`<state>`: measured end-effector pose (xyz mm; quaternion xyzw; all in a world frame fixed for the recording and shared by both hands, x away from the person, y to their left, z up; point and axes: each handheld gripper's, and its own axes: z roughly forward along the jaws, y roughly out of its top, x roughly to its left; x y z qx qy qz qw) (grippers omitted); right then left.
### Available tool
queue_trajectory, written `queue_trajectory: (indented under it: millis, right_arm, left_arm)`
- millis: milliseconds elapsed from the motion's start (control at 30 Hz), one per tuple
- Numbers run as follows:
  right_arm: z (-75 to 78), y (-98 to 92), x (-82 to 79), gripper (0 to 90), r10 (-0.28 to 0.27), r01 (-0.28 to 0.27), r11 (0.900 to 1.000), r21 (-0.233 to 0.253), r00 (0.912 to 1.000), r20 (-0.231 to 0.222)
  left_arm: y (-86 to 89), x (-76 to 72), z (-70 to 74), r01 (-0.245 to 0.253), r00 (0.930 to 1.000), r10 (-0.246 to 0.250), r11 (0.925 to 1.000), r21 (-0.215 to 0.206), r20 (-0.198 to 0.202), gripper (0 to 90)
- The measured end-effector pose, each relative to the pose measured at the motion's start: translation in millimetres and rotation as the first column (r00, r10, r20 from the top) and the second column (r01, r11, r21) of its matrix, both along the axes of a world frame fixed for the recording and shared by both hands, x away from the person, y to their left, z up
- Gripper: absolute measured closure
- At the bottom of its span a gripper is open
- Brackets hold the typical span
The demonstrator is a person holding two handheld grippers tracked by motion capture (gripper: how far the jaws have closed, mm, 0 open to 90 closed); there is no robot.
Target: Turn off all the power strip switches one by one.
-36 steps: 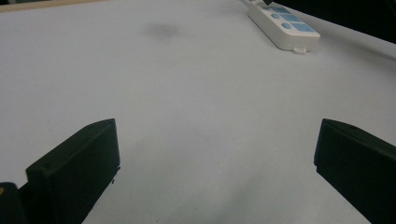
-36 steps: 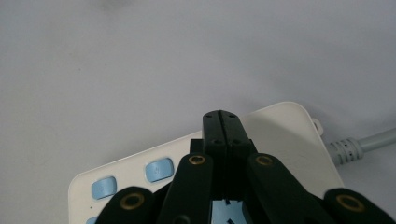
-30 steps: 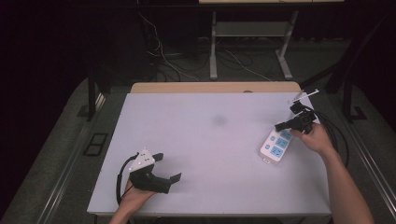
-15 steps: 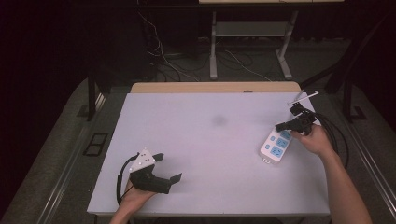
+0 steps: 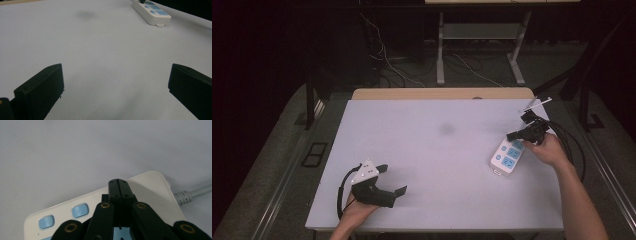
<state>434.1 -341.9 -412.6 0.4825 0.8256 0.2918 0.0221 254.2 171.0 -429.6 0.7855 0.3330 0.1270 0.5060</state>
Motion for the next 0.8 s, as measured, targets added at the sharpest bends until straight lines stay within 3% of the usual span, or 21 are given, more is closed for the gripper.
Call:
queue_trajectory:
  millis: [367,533,733,800]
  right_arm:
    - [-2.1,-4.1,-0.4,90.0,-0.015,0.015,0.999,0.041,0.9999,-0.003]
    - [-0.8,-1.4,-0.8,90.0,-0.012,0.012,1.0,0.018,0.9999,0.004]
    - [-0.5,-1.5,-0.6,90.0,-0.027,0.028,0.999,0.022,0.9996,-0.008]
    - [2.4,-3.7,-0.5,90.0,-0.035,0.035,0.997,0.063,0.9994,-0.002]
  left_arm:
    - [0.2,0.3,-0.3,-0.002,1.0,0.002,1.0,0.001,-0.002,0.0]
    - [0.2,0.0,-0.1,-0.001,1.0,0.001,1.0,0.001,0.0,0.0]
    - [0.6,0.1,0.1,-0.002,1.0,0.002,1.0,-0.001,-0.001,0.0]
    - [0.7,0.2,0.2,-0.003,1.0,0.003,1.0,-0.003,-0.001,0.0]
